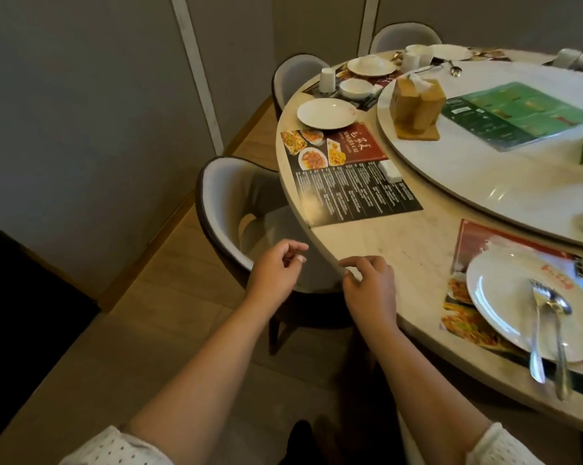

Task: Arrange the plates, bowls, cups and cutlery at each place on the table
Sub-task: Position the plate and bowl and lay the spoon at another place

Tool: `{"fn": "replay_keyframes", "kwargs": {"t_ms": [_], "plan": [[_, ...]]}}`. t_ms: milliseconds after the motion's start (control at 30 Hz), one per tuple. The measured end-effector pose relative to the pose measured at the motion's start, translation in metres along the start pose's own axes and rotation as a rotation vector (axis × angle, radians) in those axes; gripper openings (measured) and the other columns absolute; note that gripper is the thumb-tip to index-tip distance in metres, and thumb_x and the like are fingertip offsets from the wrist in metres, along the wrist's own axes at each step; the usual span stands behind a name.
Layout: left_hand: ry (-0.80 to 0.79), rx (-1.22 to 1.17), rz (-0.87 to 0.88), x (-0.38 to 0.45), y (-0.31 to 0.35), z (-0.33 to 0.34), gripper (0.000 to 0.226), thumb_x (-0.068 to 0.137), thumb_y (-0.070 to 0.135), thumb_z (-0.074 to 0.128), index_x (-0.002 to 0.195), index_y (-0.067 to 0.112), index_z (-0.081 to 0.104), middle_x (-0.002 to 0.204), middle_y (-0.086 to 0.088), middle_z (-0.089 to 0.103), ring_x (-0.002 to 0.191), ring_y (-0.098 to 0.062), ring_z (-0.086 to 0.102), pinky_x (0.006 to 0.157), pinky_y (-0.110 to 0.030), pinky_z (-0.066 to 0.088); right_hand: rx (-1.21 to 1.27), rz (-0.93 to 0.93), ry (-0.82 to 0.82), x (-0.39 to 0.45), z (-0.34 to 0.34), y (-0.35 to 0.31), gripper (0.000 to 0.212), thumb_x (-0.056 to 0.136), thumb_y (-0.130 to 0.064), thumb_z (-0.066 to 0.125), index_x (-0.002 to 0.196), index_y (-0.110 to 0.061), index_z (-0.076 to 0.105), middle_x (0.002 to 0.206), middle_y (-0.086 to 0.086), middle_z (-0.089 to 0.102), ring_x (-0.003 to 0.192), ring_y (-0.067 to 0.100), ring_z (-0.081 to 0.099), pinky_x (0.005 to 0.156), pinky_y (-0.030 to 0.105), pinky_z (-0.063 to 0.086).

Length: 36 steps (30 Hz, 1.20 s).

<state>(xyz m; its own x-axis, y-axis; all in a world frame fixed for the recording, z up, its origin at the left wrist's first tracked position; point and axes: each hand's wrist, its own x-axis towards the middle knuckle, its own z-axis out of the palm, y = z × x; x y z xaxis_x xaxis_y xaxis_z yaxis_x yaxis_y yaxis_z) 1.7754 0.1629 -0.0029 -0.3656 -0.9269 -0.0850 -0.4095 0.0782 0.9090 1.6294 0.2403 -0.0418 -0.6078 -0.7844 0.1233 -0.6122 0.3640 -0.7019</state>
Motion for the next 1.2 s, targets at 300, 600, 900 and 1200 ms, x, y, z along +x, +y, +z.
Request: {"fn": "replay_keyframes", "kwargs": {"t_ms": [300,600,900,1200], "plan": [[-0.076,-0.039,-0.022,0.099,0.000,-0.036,0.021,0.095,0.022,0.055,0.095,0.041,0.061,0.103,0.013,0.066,0.098,-0.005,0.062,0.083,-0.028,0.053,0.016,0.030,0.007,0.074,0.038,-0.052,0.021,0.087,-0.021,0.063,0.102,-0.036,0.062,0.117,-0.014,0.048,0.114,0.009,0.041,0.095,0.030,0.042],[-0.199,-0.028,0.054,0.217,-0.014,-0.085,0.018,0.094,0.019,0.057,0.103,0.033,0.065,0.105,0.011,0.067,0.102,-0.005,0.061,0.086,-0.027,0.052,-0.033,0.111,0.126,0.154,0.098,-0.102,0.020,0.087,-0.017,0.063,0.103,-0.026,0.069,0.107,-0.002,0.052,0.107,0.017,0.044,0.089,0.035,0.042],[-0.388,-0.032,0.089,0.320,-0.026,-0.157,0.021,0.095,0.019,0.056,0.100,0.039,0.062,0.098,0.018,0.067,0.093,0.007,0.060,0.065,-0.010,0.044,0.037,0.279,0.278,0.208,0.171,-0.162,0.019,0.089,-0.019,0.062,0.102,-0.032,0.065,0.105,-0.010,0.047,0.102,0.007,0.038,0.084,0.027,0.035],[-0.432,-0.070,0.111,0.397,-0.039,-0.178,0.021,0.094,0.020,0.056,0.103,0.039,0.063,0.098,0.017,0.068,0.094,0.003,0.063,0.069,-0.013,0.047,0.069,0.330,0.353,0.263,0.207,-0.185,0.019,0.089,-0.017,0.061,0.102,-0.031,0.065,0.118,-0.008,0.050,0.113,0.004,0.034,0.088,0.028,0.036]]}}
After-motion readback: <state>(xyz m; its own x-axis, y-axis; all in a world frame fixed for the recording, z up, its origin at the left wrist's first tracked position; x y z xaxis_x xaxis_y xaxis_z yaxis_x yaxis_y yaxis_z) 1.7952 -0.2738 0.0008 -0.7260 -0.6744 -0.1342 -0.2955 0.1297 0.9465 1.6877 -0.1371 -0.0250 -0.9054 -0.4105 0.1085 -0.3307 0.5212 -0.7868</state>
